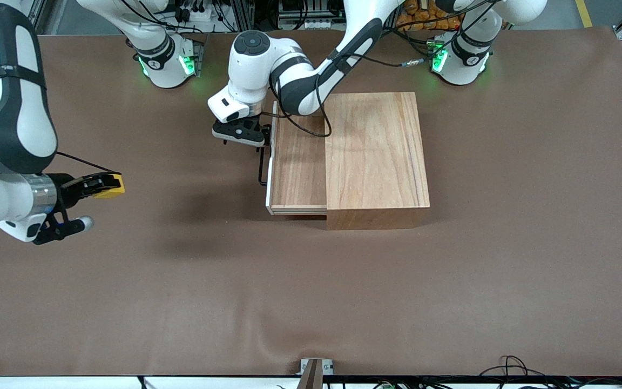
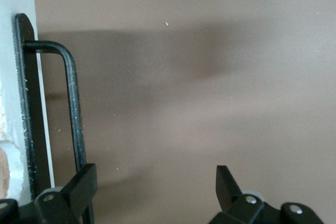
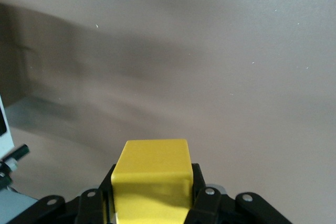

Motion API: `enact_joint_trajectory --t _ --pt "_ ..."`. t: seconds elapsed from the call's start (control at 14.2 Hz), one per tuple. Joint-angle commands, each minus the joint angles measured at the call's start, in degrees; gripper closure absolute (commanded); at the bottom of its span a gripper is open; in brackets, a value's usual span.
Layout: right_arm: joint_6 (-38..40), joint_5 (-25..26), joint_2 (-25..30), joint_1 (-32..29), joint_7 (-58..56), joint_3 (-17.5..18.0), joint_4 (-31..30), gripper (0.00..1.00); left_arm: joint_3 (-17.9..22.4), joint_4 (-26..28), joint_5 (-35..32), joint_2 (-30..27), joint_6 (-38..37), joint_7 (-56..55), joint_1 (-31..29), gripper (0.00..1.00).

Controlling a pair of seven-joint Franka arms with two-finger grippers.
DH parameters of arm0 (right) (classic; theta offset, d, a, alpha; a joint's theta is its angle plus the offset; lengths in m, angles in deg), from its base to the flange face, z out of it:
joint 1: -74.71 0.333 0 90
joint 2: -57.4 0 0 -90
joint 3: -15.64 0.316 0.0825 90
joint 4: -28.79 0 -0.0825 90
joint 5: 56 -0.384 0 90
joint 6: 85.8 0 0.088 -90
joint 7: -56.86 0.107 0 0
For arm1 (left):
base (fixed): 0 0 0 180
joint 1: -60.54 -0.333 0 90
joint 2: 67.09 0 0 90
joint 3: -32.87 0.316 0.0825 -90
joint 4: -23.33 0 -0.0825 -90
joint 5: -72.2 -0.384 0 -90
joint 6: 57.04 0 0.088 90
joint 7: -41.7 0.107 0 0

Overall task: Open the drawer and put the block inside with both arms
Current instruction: 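Pull the drawer open with the left gripper while the right gripper lifts the cube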

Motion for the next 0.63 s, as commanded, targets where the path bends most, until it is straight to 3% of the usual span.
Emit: enact_joint_trajectory --t 0.0,0.28,0.56 --pt "1.52 -0.76 2.50 1.64 5.30 -0.25 -0.25 0.85 0.29 -1.13 1.61 -1.58 -3.85 0.13 -0.24 0.00" --pt "0.92 -1.29 5.66 3.48 7.76 -0.25 -3.93 0.84 0.03 -0.17 1.87 -6.66 -7.36 2.22 -3.31 0.00" --pt "-3.20 -4.27 9.79 4.19 10.22 -0.25 -10.60 0.84 0.20 0.28 2.31 -12.91 -17.55 3.82 -6.65 0.00"
